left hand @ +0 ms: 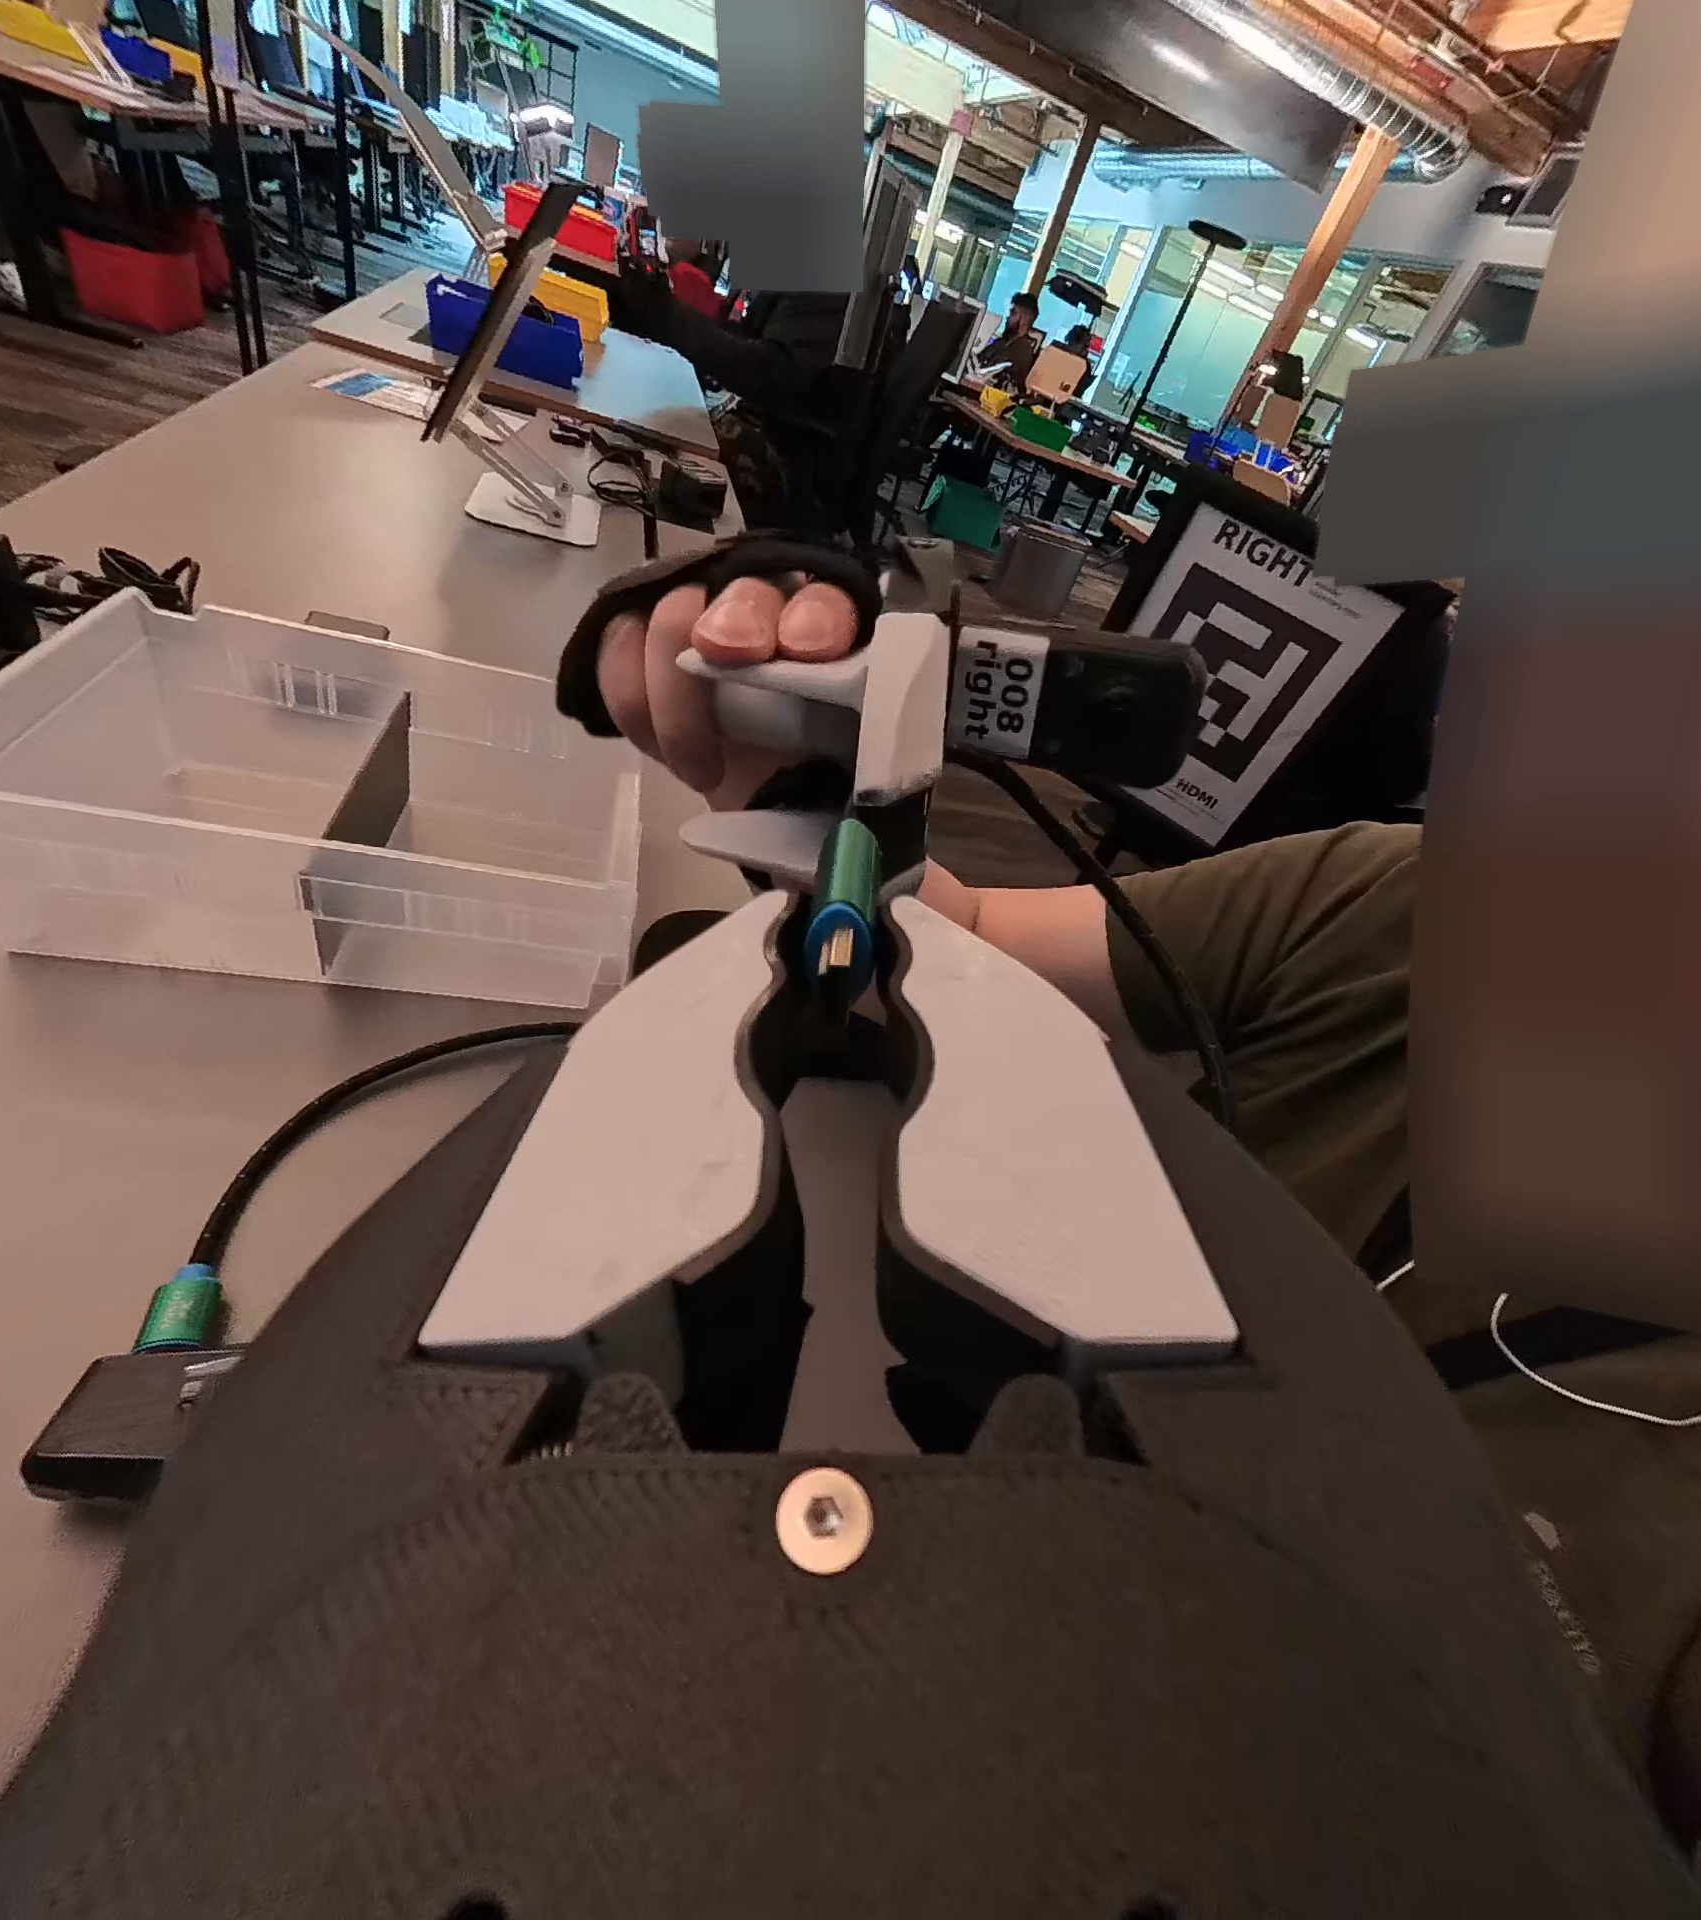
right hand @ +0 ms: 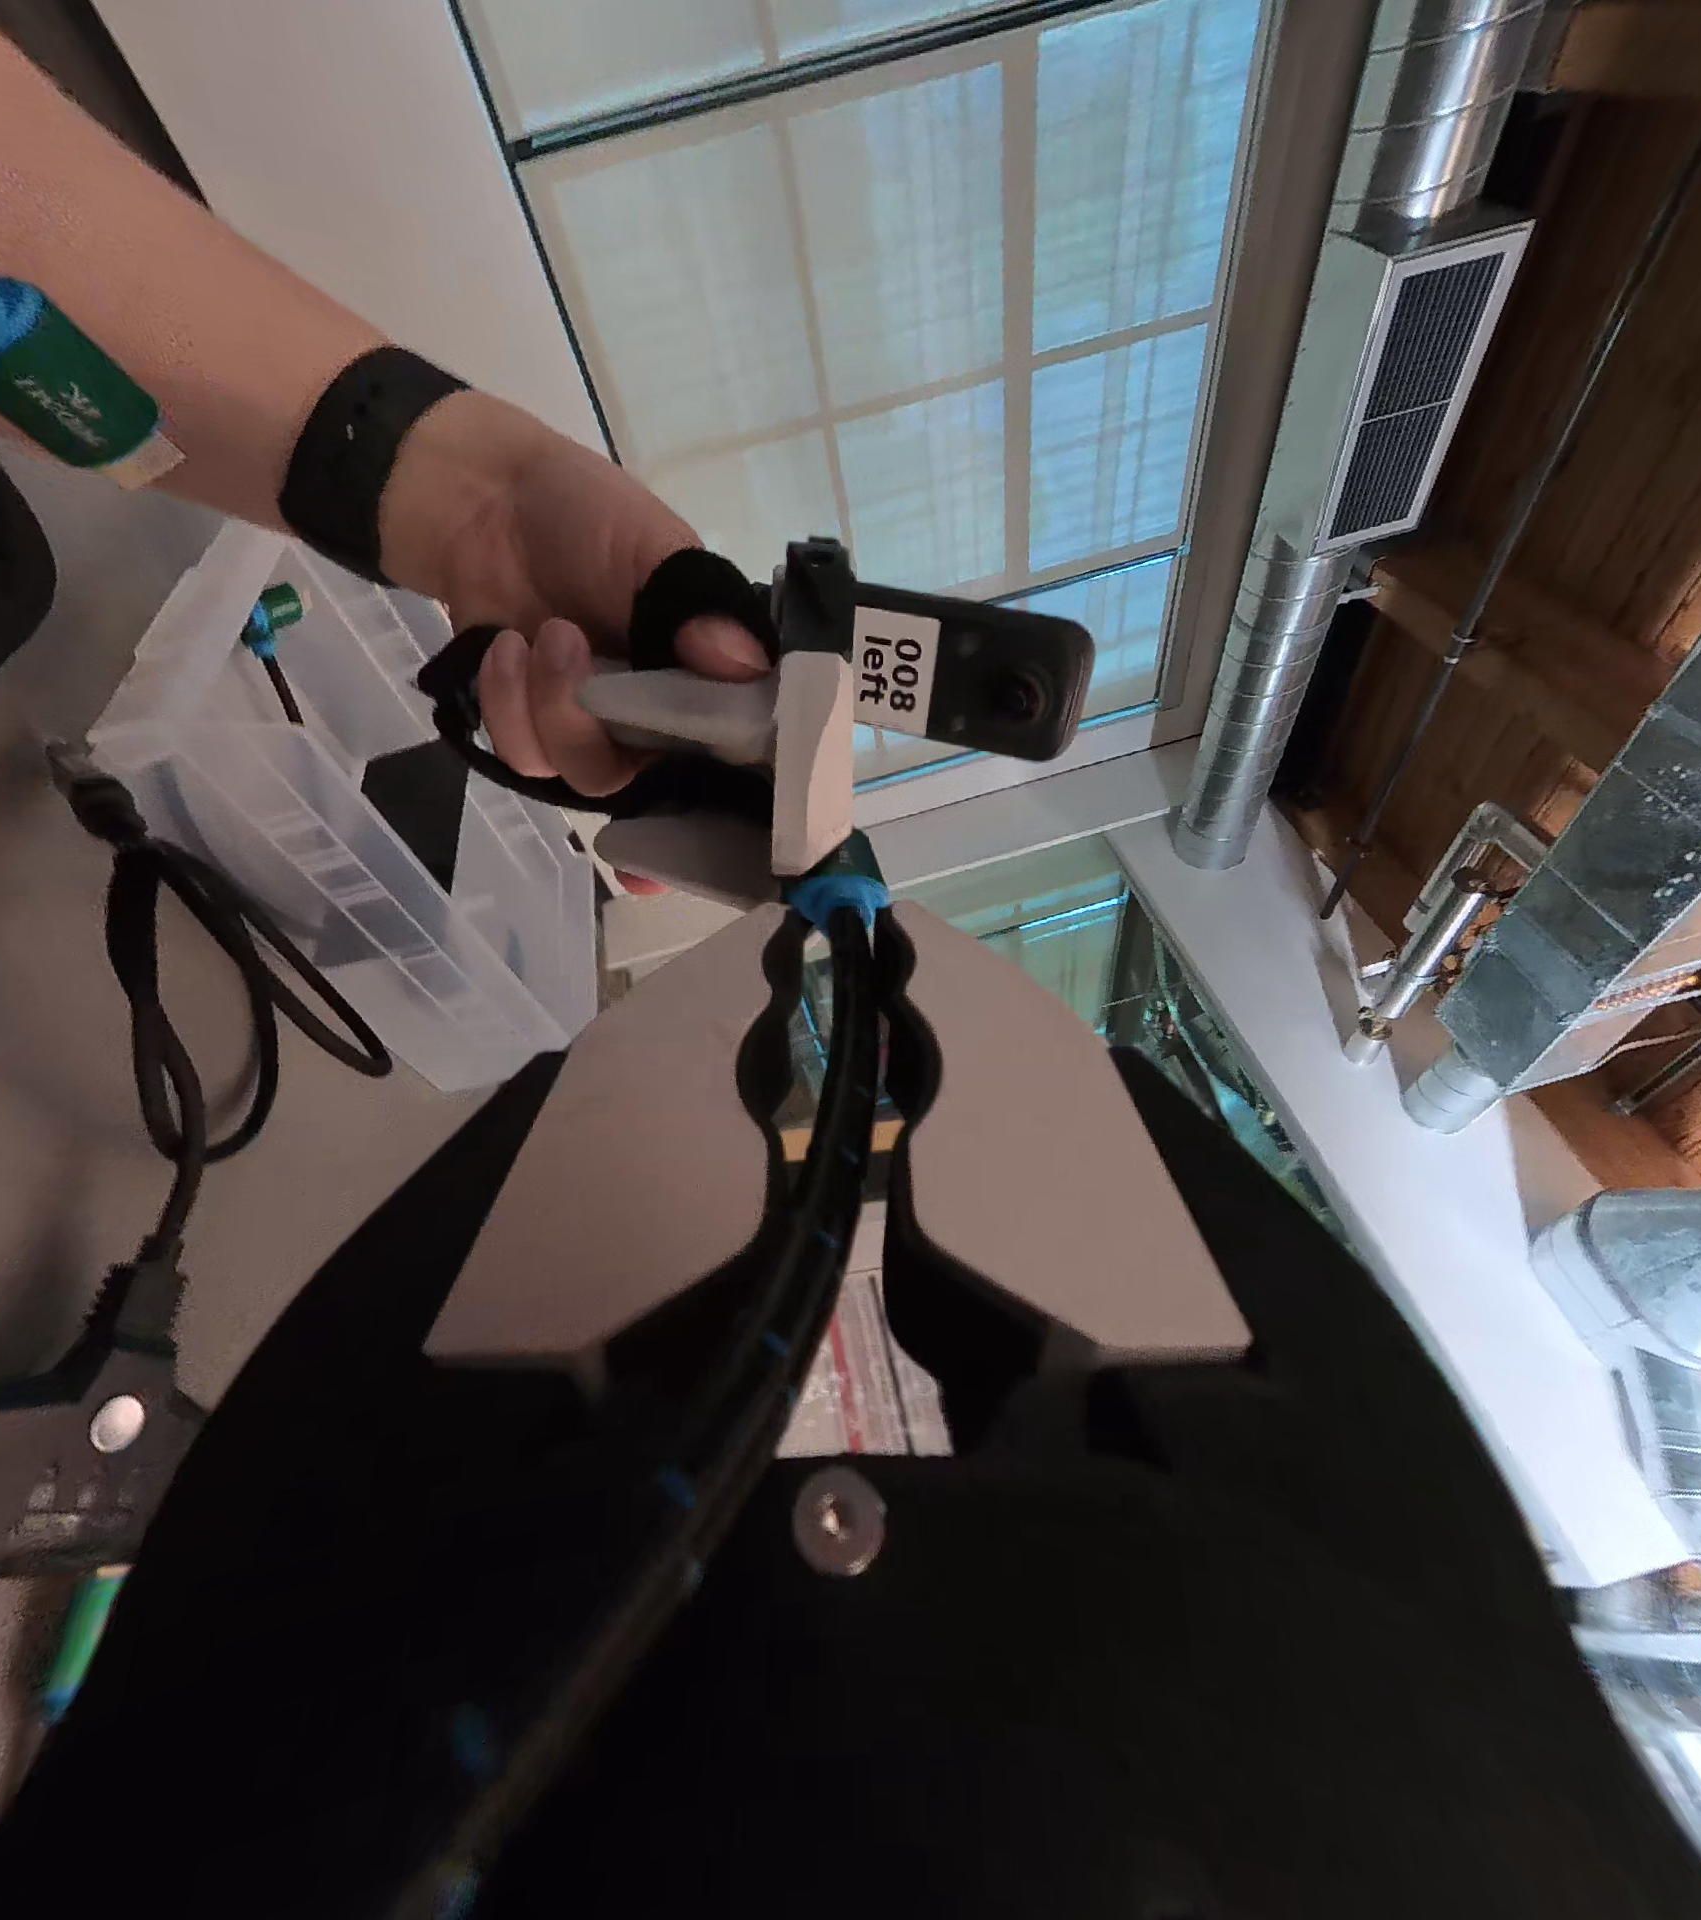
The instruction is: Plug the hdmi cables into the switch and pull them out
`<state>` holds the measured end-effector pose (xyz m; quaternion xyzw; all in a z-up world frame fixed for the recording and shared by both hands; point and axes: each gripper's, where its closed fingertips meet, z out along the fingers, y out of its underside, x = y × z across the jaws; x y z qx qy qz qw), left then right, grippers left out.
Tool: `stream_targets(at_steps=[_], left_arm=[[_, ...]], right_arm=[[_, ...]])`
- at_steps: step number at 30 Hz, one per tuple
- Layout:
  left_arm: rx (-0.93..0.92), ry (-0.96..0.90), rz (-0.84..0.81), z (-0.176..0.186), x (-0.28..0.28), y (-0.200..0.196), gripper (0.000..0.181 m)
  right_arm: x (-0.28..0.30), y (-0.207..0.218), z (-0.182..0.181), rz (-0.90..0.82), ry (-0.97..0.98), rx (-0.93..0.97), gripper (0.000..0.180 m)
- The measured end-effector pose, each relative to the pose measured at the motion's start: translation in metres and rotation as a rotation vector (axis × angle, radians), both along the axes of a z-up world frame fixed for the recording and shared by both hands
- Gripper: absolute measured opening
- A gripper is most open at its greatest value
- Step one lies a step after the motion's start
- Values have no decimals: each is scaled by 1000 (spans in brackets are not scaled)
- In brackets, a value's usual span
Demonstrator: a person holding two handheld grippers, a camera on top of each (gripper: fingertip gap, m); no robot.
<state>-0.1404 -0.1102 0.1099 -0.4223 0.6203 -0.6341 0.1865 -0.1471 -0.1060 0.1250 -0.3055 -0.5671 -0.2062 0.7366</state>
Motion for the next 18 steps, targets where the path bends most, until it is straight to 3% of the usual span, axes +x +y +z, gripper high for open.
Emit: stream_targets(at_steps=[18], left_arm=[[-30, 82, -64, -12, -1, -2, 11]], right_arm=[[-1, 0, -11, -59, -95, -16, 8]])
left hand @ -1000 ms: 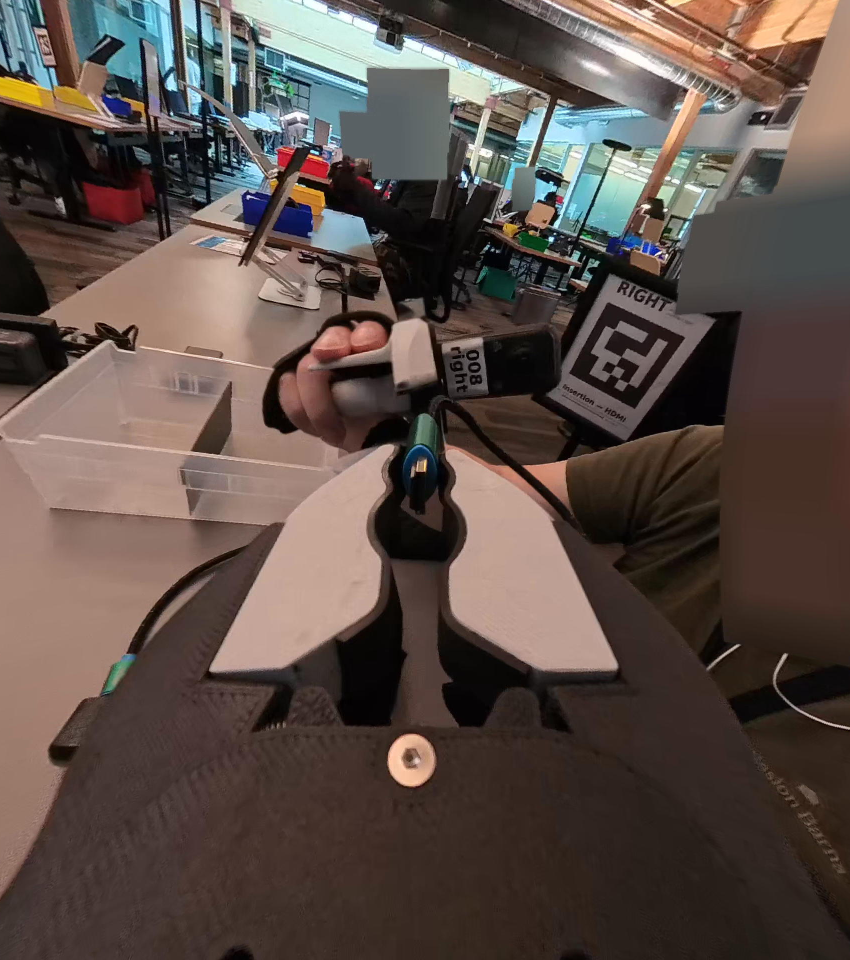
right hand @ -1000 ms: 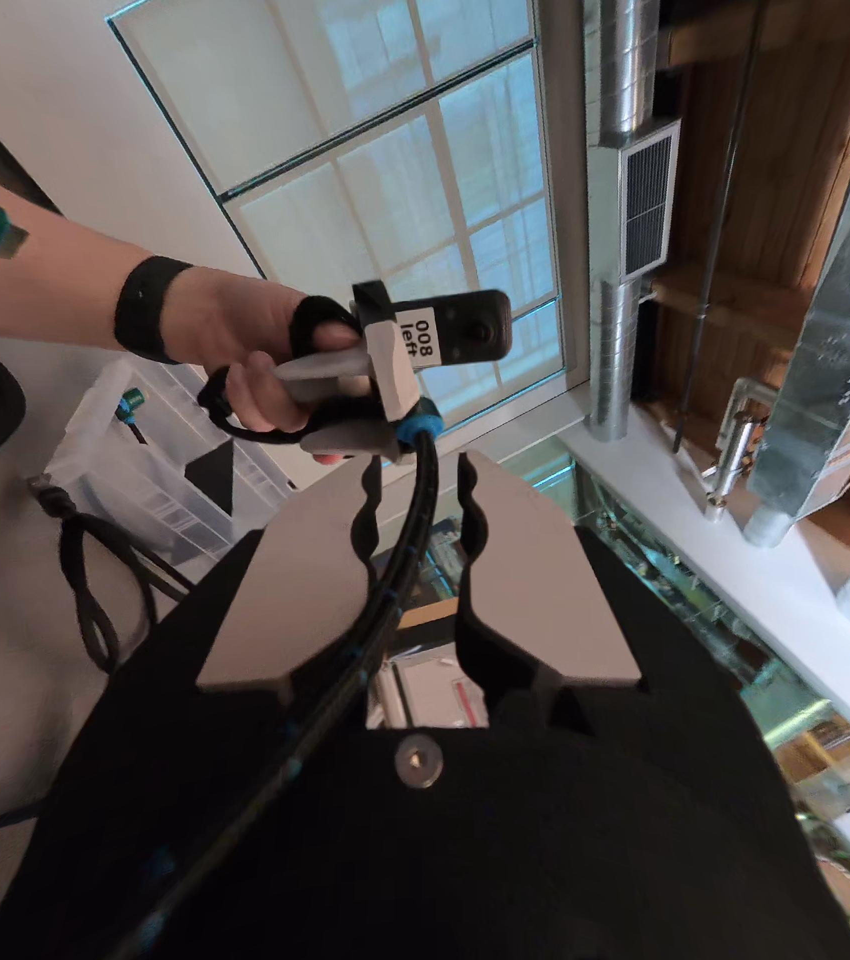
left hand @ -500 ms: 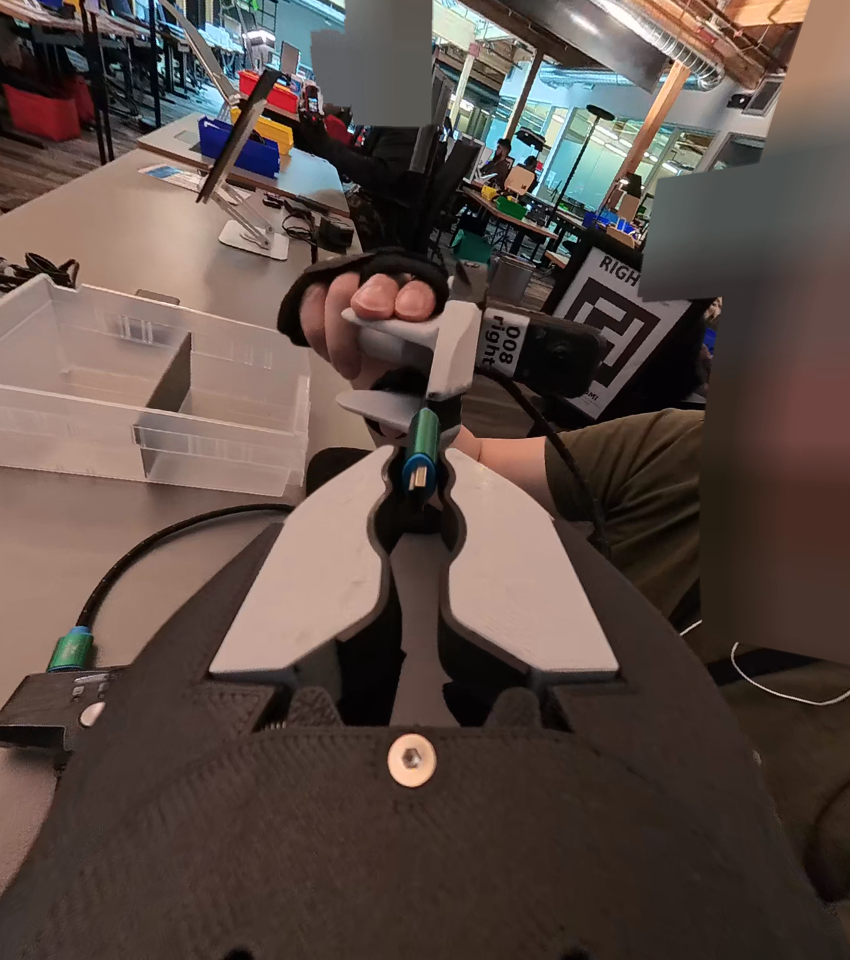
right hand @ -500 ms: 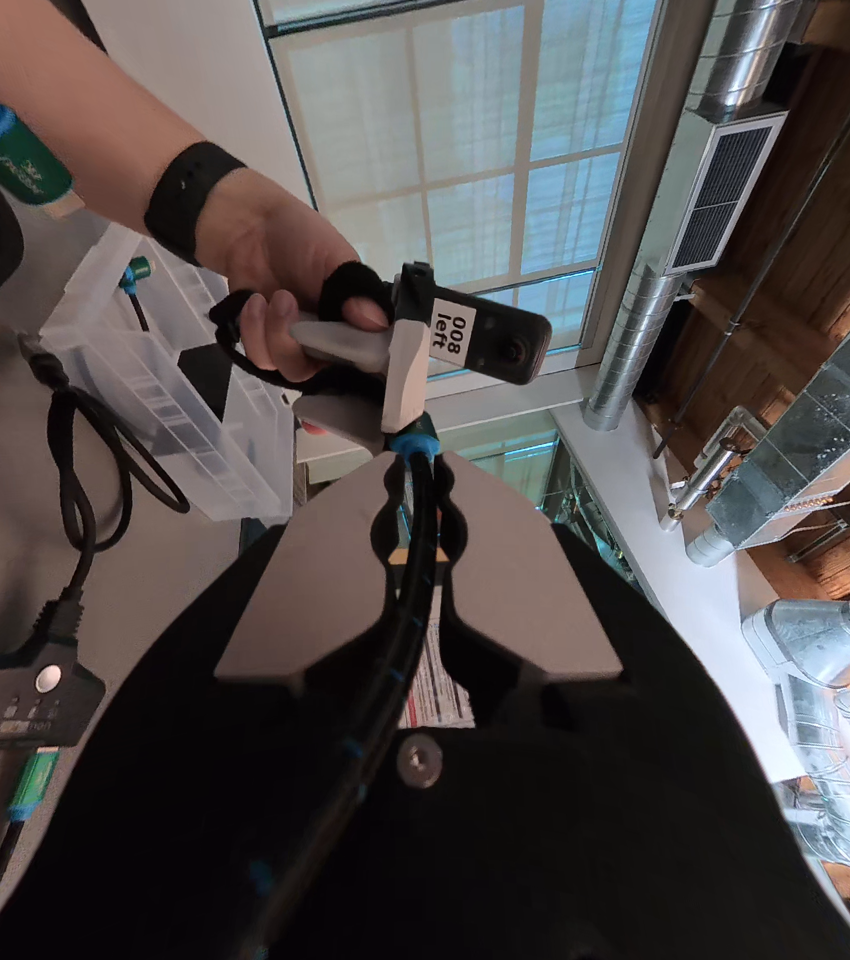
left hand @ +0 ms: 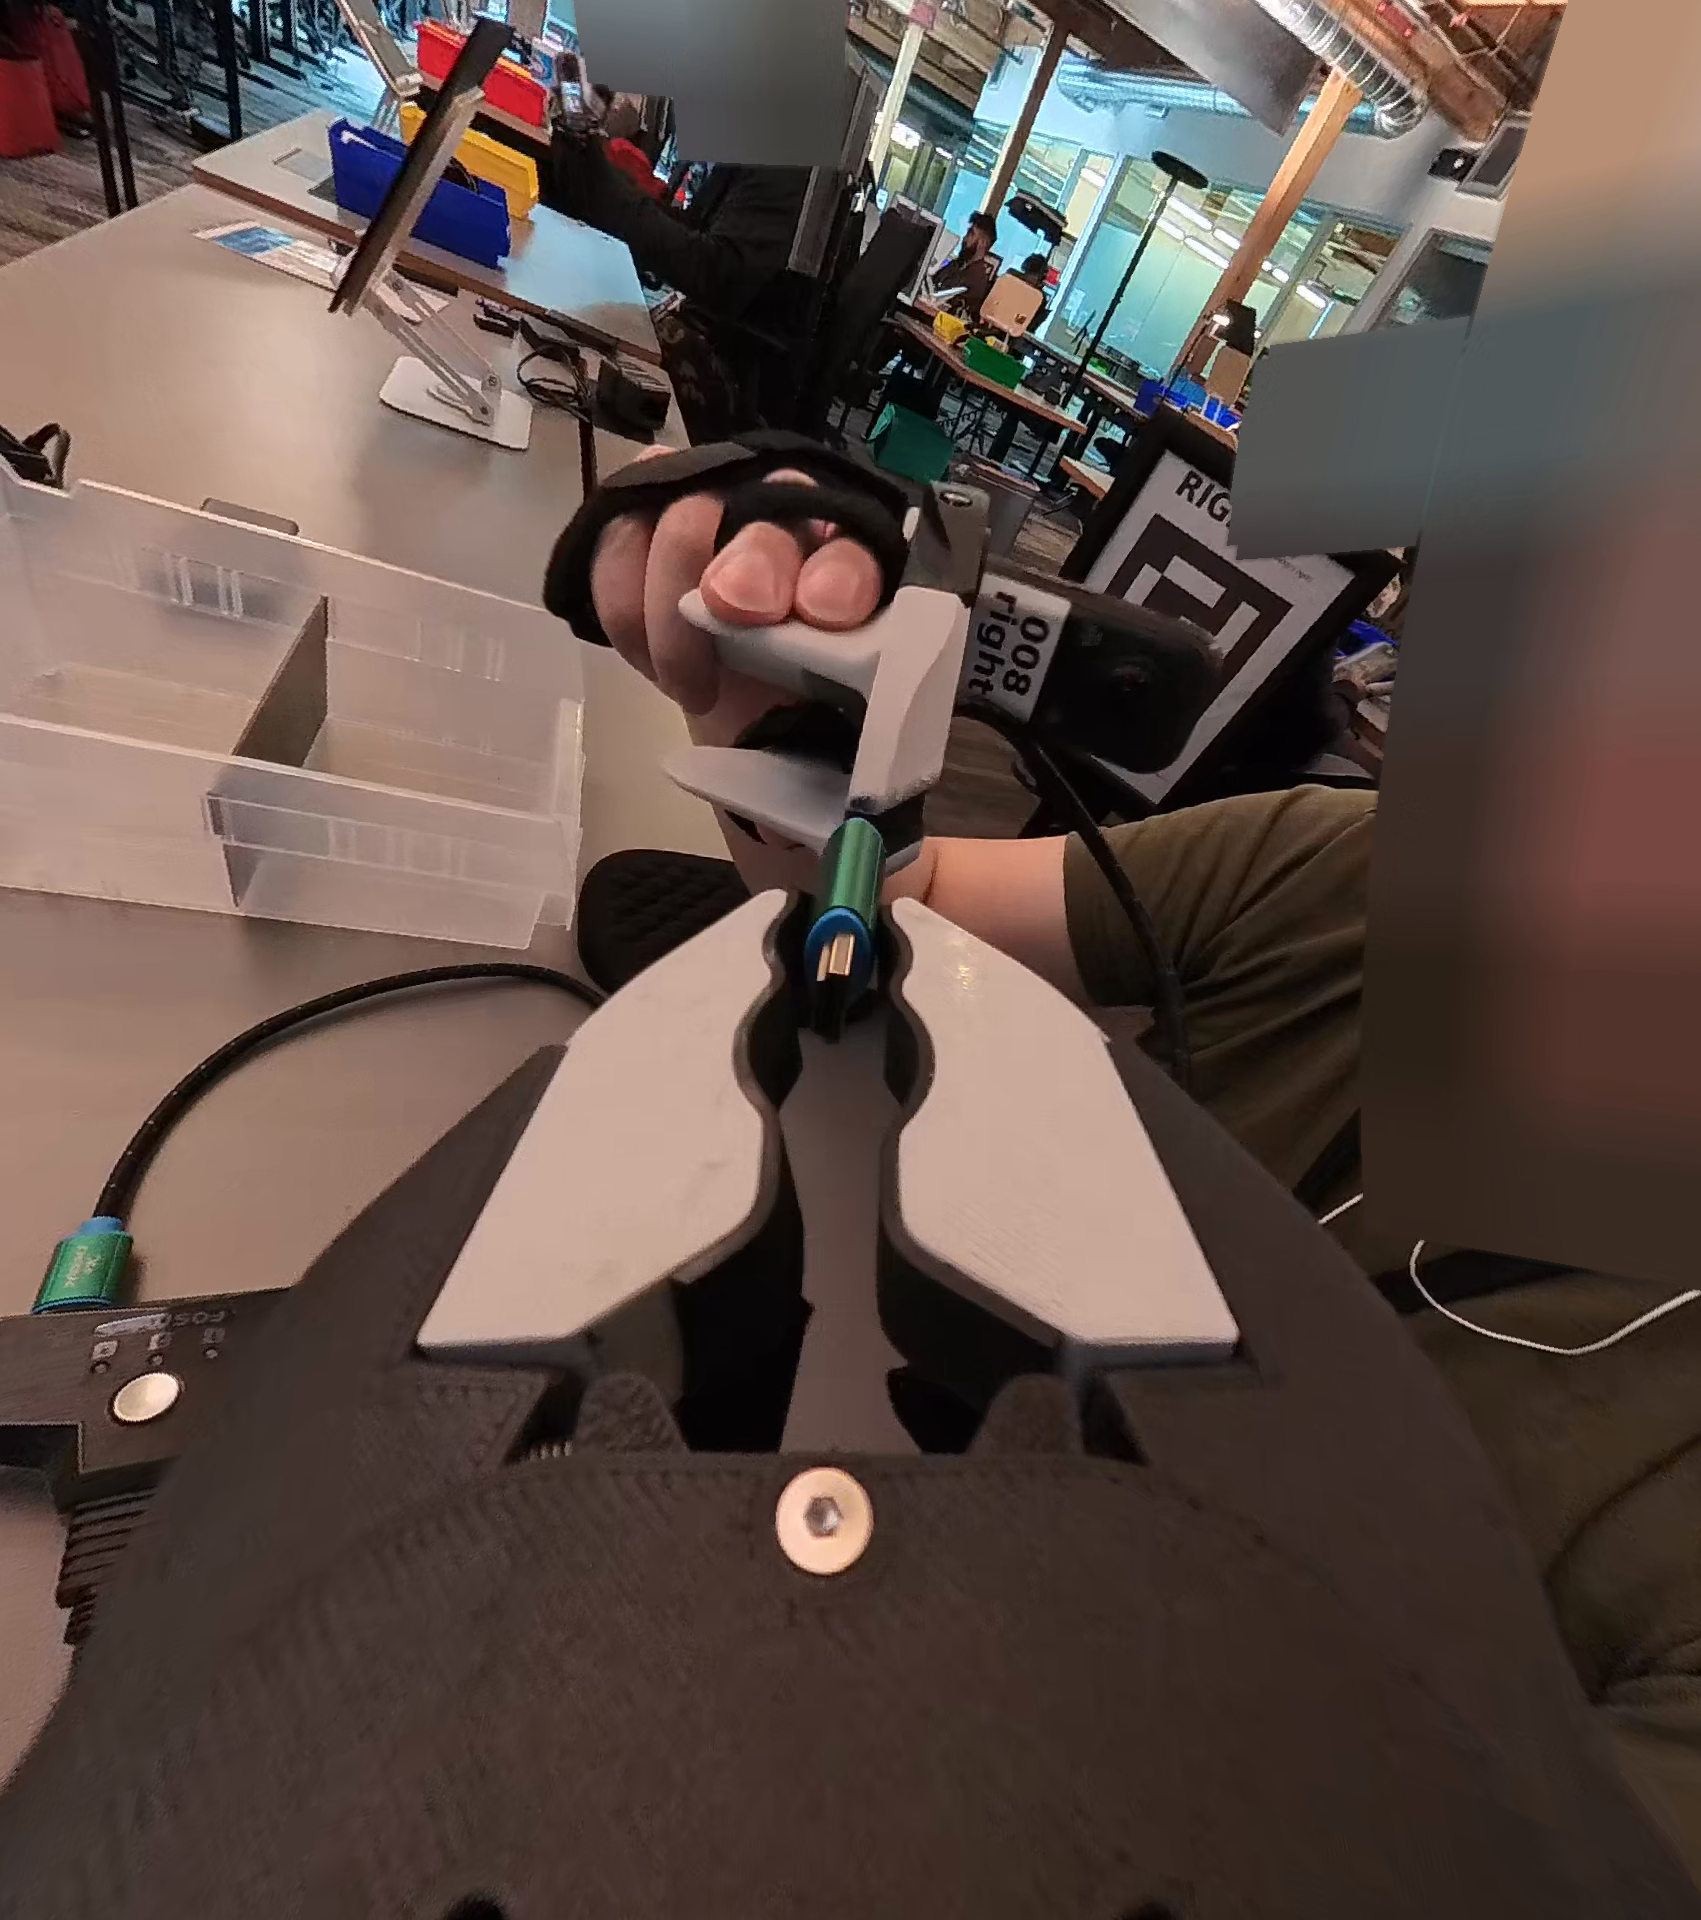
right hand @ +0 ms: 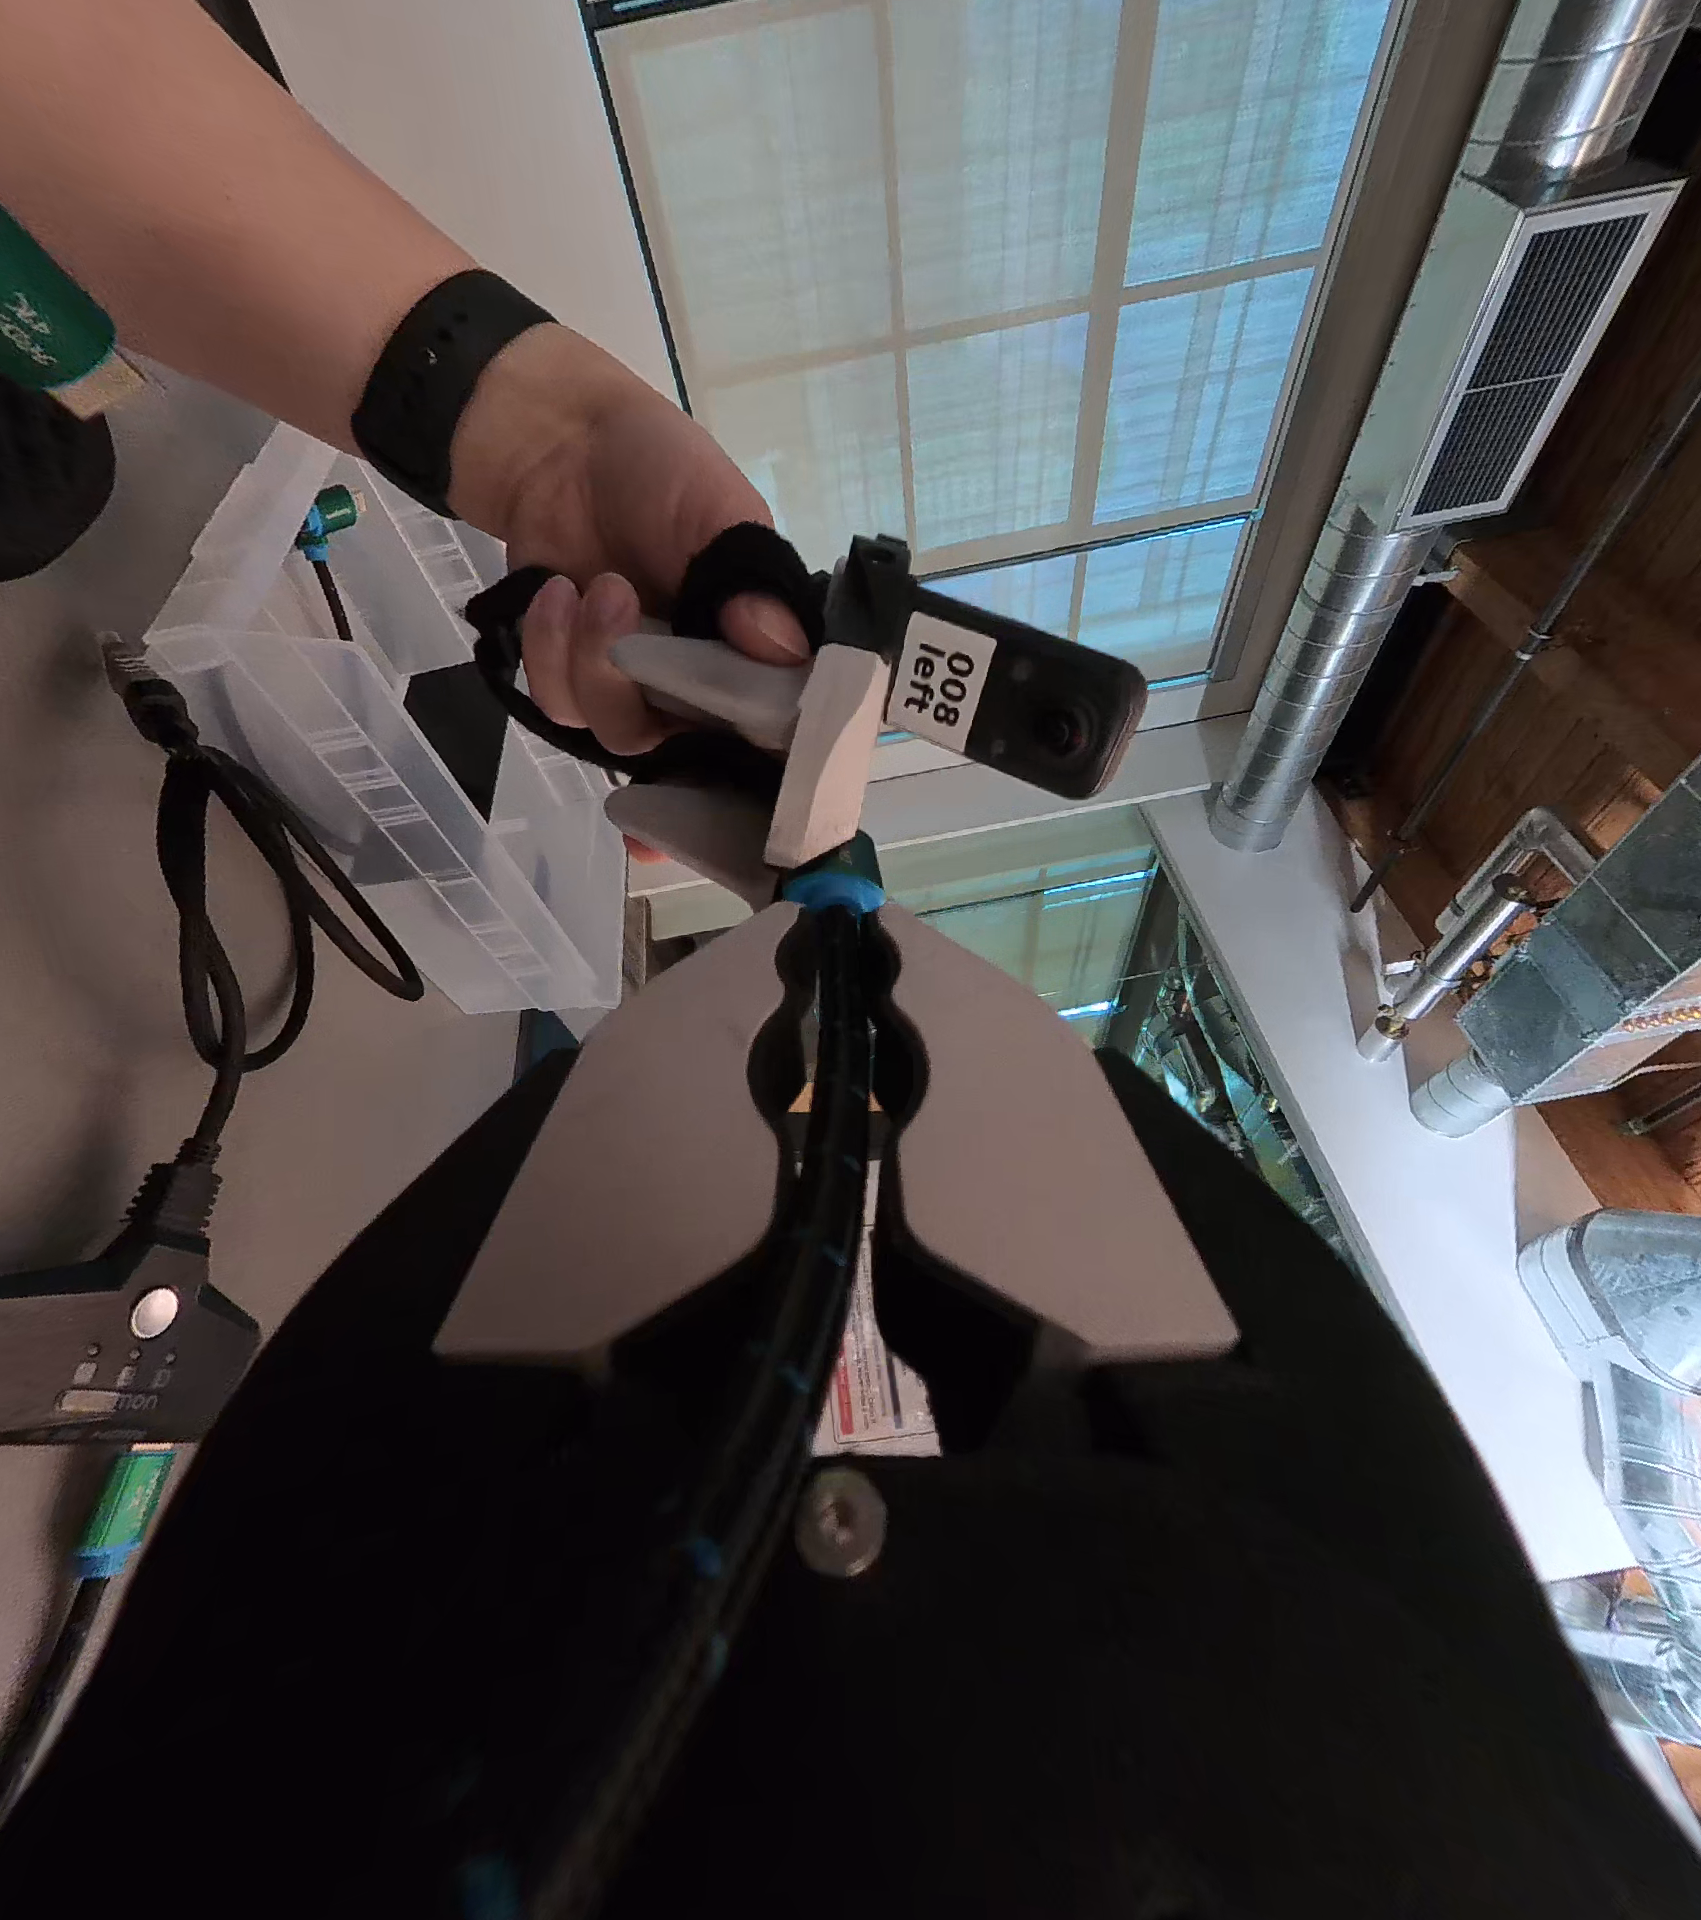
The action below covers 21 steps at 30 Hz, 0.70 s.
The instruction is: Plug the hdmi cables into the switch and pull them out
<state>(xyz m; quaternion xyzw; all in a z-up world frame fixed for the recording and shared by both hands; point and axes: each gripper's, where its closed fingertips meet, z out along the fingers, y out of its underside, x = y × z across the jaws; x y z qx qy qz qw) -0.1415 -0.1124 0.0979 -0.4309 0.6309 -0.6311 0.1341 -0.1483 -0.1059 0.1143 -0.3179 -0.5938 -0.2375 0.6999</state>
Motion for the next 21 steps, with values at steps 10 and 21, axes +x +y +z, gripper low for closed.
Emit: stream_targets(at_steps=[10, 21], left_arm=[[-75, 5, -1, -5, 8, 10, 12], [15, 27, 272, -20, 20, 65, 44]], right_arm=[[7, 11, -6, -105, 11, -114, 8], [98, 60, -7, -486, 164, -262, 8]])
